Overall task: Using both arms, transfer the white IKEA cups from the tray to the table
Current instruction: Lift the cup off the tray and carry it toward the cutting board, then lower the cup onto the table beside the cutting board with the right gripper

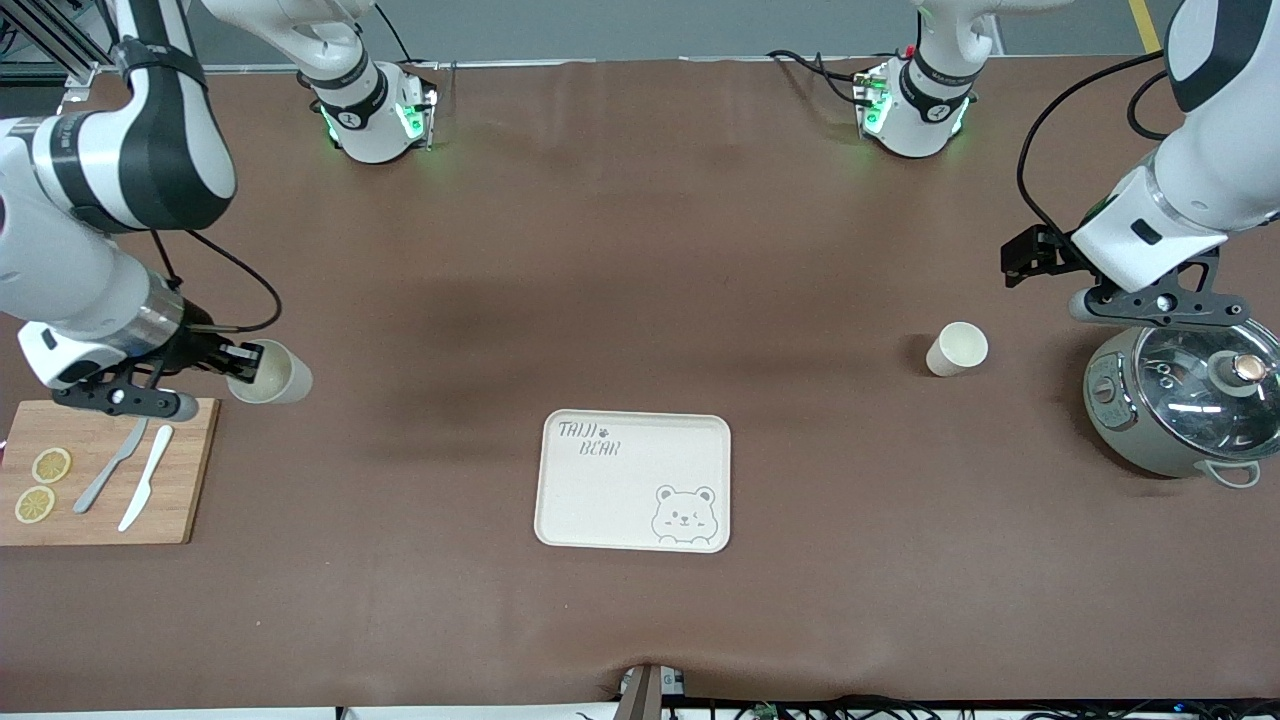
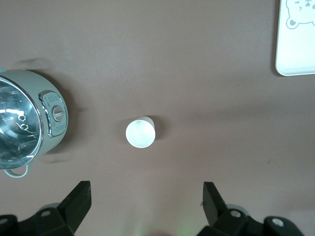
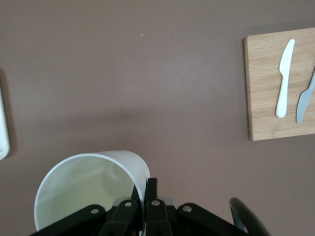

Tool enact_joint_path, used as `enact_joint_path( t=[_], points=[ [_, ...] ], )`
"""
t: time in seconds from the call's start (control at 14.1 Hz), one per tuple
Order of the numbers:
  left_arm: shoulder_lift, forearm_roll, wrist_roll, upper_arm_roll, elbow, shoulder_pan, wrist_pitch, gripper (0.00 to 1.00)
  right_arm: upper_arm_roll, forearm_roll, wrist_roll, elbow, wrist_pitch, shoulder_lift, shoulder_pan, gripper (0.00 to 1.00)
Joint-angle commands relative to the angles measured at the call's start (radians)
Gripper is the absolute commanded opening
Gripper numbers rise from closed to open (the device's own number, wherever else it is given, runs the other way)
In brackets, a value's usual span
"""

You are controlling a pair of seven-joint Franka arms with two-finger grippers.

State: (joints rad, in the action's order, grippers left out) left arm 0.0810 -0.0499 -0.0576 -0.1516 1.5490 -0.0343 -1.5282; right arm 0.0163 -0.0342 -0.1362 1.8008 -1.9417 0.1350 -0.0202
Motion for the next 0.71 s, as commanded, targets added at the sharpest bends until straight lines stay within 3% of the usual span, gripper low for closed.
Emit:
enact_joint_path(
  t=[0.0, 0.21, 0.42, 0.64],
  points=[
    [-0.006, -0.002, 0.013, -0.005, -0.004, -0.001, 0.013, 1.0, 0.017, 0.014, 0.099, 0.146, -0.11, -0.071, 0.071, 0.0],
    [-0.004, 0.001, 0.005, -0.006, -0.004, -0.002, 0.011, 1.0, 0.017, 0.017, 0.105, 0.222, -0.227, -0.068, 0.091, 0.0],
    [-0.003, 0.001, 0.005, -0.006, -0.006, -0.004, 0.01, 1.0, 0.017, 0.101, 0.107, 0.249, -0.292, -0.057, 0.095, 0.0],
    [-0.003, 0.033, 0.005, -0.006, -0.006, 0.005, 0.005, 1.0, 0.017, 0.106, 0.109, 0.299, -0.389, -0.034, 0.092, 0.0]
  ],
)
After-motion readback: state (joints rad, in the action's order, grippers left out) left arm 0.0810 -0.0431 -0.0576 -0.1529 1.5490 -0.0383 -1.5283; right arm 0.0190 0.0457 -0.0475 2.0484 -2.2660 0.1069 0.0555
